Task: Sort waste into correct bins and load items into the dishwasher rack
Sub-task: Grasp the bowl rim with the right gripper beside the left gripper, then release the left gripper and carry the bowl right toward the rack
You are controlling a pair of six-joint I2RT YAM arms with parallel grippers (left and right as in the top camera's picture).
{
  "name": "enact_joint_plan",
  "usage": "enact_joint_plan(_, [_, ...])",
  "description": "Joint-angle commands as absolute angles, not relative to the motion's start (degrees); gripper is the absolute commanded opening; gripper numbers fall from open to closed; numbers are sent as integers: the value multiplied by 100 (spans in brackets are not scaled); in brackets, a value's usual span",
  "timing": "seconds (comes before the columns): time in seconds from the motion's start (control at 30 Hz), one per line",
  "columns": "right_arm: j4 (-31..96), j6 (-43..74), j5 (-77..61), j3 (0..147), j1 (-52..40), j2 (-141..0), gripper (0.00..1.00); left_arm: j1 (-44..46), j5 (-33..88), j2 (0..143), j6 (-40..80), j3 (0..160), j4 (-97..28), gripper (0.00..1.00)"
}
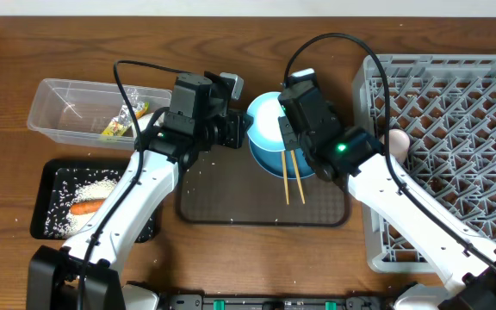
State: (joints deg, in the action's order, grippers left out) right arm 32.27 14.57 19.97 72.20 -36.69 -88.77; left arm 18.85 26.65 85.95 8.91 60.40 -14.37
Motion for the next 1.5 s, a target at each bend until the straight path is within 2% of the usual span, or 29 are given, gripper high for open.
enact_joint_plan(0.0, [3212,1474,2255,7203,-3704,-8906,1,1859,2661,8495,860,6034,-1448,29])
enact_joint_plan(0.43, [3212,1474,2467,7192,-3559,-8927,1,1859,2659,8093,858,6034,-1601,35])
enact_joint_plan(0.9, [3262,1446,2832,7192,-3452,-8927,1,1855,2609,7944,749,6034,-1704,35])
enact_joint_plan(1.47, [3430,1144,3120,7192,-3068,-8927,1,1855,1181,7944,751,6031,-1970,35])
